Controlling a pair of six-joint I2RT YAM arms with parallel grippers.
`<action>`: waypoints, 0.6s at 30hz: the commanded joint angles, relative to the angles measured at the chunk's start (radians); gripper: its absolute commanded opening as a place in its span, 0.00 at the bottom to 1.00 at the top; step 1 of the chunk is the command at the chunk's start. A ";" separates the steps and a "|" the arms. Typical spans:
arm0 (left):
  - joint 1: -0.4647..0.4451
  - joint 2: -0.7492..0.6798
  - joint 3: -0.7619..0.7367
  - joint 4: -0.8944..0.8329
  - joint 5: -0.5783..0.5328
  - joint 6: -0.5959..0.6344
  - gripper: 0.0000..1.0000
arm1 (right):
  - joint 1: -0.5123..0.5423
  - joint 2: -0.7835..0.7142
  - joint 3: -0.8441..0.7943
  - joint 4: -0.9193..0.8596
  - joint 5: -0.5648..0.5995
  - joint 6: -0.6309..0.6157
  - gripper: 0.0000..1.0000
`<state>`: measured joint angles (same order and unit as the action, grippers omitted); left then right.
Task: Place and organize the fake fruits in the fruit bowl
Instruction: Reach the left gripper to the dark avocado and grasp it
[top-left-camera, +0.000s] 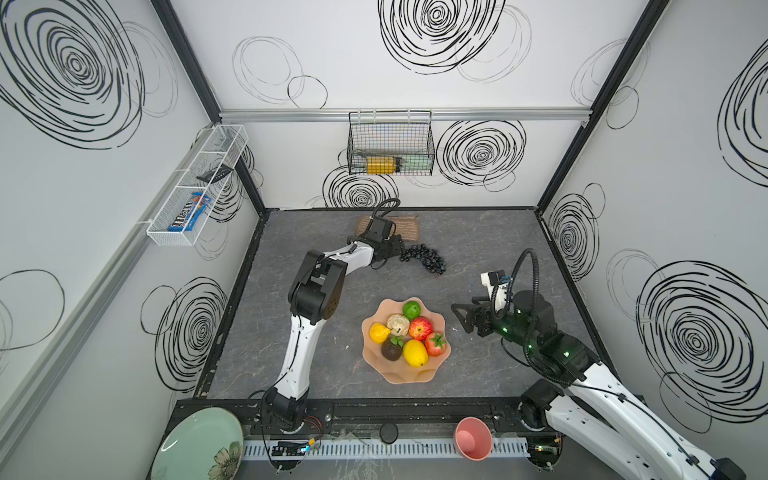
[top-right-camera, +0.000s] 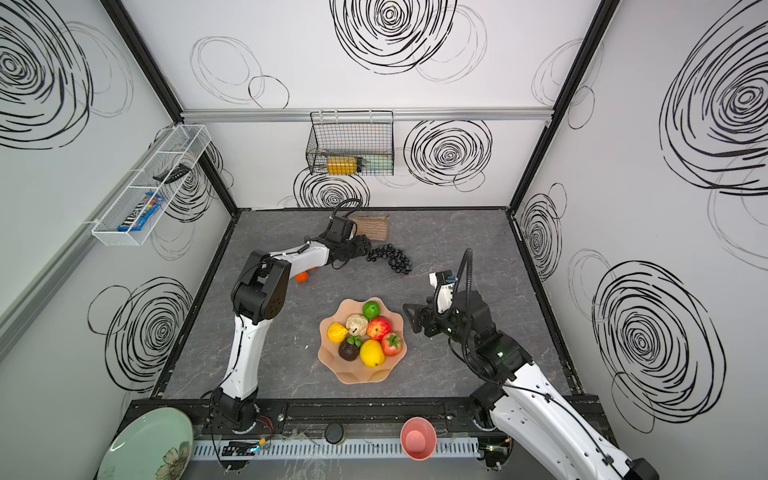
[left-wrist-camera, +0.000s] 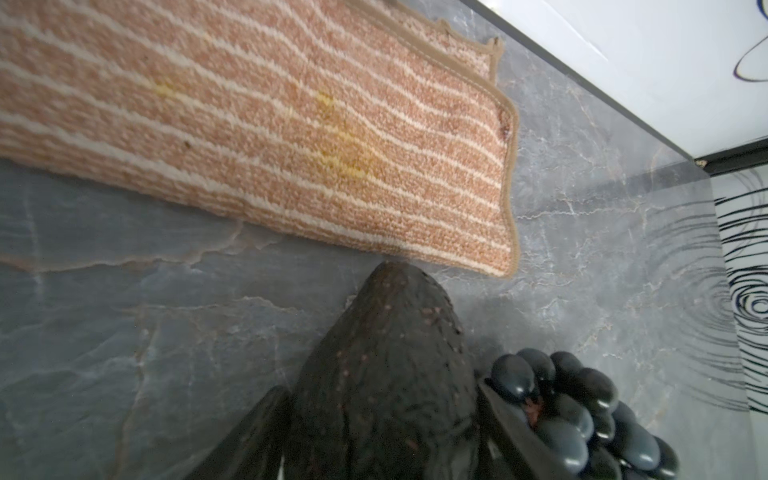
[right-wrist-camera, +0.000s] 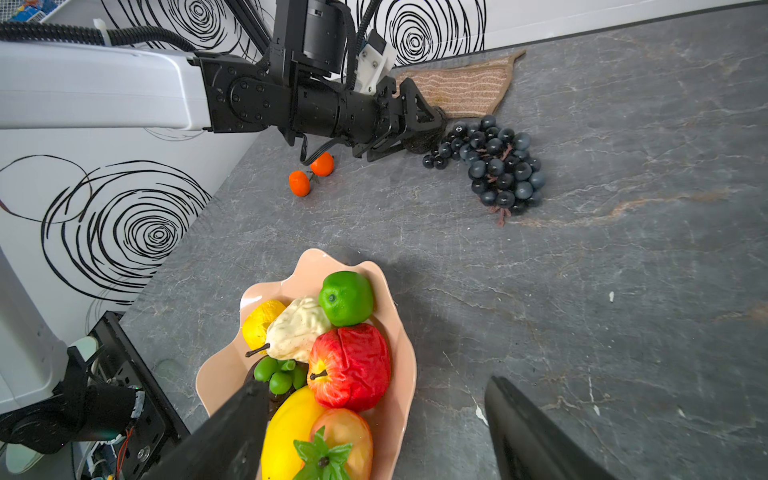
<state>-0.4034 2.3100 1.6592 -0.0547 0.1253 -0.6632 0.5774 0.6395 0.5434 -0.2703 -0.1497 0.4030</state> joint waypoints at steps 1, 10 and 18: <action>0.014 0.027 0.020 0.031 0.031 -0.022 0.66 | -0.004 0.003 -0.011 0.033 -0.008 0.003 0.86; 0.024 -0.053 -0.078 0.130 0.064 -0.045 0.53 | -0.005 0.009 -0.010 0.034 -0.011 0.003 0.86; 0.034 -0.312 -0.335 0.312 0.080 -0.033 0.51 | -0.007 0.036 0.010 0.044 -0.027 0.005 0.86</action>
<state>-0.3794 2.1242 1.3735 0.1177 0.1909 -0.6994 0.5762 0.6682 0.5388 -0.2531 -0.1596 0.4034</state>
